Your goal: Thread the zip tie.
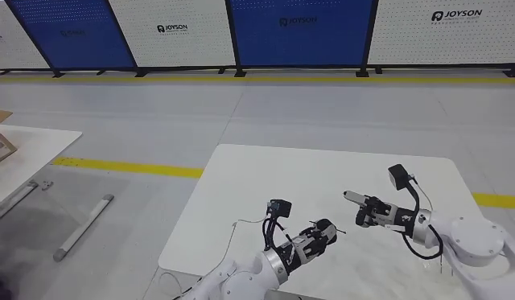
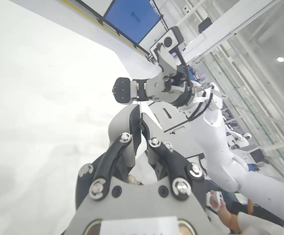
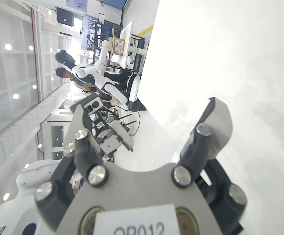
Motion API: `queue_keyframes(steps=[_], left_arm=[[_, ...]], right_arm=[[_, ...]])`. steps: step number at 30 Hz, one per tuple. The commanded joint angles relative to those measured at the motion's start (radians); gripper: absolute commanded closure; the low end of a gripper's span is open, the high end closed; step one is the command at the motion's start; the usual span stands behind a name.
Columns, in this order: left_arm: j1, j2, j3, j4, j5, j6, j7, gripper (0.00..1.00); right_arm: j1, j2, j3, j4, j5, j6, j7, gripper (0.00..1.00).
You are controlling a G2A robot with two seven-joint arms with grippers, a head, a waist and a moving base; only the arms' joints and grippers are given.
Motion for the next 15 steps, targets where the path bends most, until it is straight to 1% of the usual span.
queue_keyframes(steps=[1, 10, 12, 15], left_arm=[[0.002, 0.001, -0.006, -0.003, -0.029, -0.012, -0.006, 1.00], [0.002, 0.001, -0.006, -0.003, -0.029, -0.012, -0.006, 1.00], [0.001, -0.001, -0.005, -0.006, -0.038, -0.019, 0.015, 1.00], [0.004, -0.003, -0.016, -0.017, -0.090, -0.044, 0.055, 1.00]], right_arm=[[0.000, 0.000, 0.000, 0.000, 0.000, 0.000, 0.000, 0.00], [0.000, 0.000, 0.000, 0.000, 0.000, 0.000, 0.000, 0.00], [0.000, 0.000, 0.000, 0.000, 0.000, 0.000, 0.000, 0.00], [0.000, 0.000, 0.000, 0.000, 0.000, 0.000, 0.000, 0.00]])
